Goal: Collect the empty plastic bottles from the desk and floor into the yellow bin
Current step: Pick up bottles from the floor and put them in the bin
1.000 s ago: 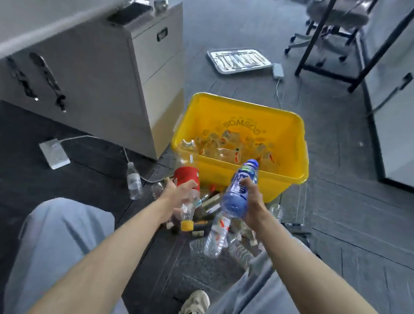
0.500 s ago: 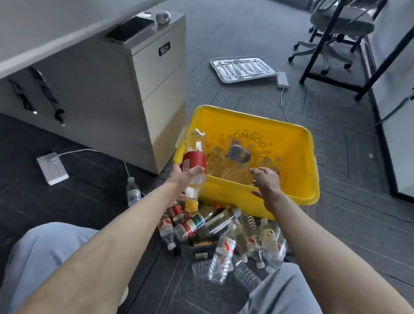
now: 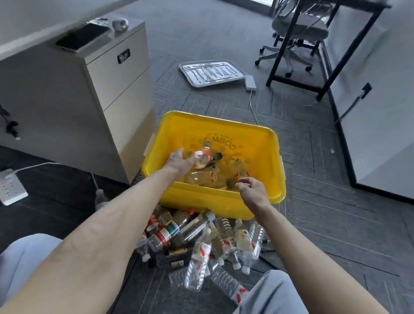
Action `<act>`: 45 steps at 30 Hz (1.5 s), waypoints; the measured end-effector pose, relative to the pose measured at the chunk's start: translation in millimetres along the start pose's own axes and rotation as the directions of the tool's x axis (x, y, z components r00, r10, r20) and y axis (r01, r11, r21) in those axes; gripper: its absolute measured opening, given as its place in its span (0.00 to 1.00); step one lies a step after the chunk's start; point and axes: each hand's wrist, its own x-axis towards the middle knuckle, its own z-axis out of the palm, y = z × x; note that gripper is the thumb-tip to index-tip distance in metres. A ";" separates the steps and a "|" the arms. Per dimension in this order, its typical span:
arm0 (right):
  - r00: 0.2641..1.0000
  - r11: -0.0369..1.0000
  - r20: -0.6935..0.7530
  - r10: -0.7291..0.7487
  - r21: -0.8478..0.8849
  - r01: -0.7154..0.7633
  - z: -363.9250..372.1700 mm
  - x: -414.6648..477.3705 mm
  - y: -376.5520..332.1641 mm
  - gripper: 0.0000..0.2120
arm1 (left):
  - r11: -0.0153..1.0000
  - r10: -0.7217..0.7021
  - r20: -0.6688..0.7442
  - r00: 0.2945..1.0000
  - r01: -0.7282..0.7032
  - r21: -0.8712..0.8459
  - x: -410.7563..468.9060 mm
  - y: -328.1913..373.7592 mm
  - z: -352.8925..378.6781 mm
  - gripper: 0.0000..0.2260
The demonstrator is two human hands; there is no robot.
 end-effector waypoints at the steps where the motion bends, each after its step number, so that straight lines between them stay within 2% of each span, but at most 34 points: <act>1: 1.000 1.000 -0.009 -0.001 -0.010 0.001 -2.3 -1.3 1.3 0.14 | 0.997 0.010 0.007 1.000 -0.011 0.078 -2.9 -4.6 1.4 0.32; 6: 1.000 0.997 0.013 -0.016 -0.069 0.017 -1.0 -16.8 -1.6 0.16 | 0.941 0.023 0.094 0.995 -0.054 0.335 -27.9 -28.0 -0.7 0.23; 14: 0.981 0.972 0.141 -0.130 -0.178 0.154 24.7 -55.8 -17.0 0.15 | 0.911 0.023 0.055 0.998 -0.044 0.411 -79.9 -53.6 -17.7 0.18; 24: 0.926 0.957 0.344 -0.155 -0.181 0.227 106.6 -102.5 -12.5 0.13 | 0.913 -0.061 -0.057 0.997 0.079 0.401 -139.8 -126.7 -53.7 0.15; 31: 0.896 0.947 0.427 -0.125 -0.219 0.236 176.8 -117.7 -9.7 0.12 | 0.937 -0.178 -0.134 0.975 0.210 0.280 -155.6 -192.8 -83.6 0.14; 36: 0.878 0.939 0.471 -0.089 -0.255 0.232 227.8 -111.9 -2.0 0.14 | 0.931 -0.248 -0.160 0.955 0.281 0.233 -146.0 -233.0 -98.5 0.13; 41: 0.857 0.883 0.512 -0.063 -0.372 0.287 272.6 -91.9 15.4 0.15 | 0.917 -0.303 -0.180 0.936 0.338 0.213 -119.0 -272.1 -103.3 0.12; 45: 0.828 0.822 0.560 -0.037 -0.454 0.344 305.4 -68.9 35.1 0.15 | 0.897 -0.378 -0.136 0.916 0.399 0.191 -89.7 -303.4 -100.3 0.12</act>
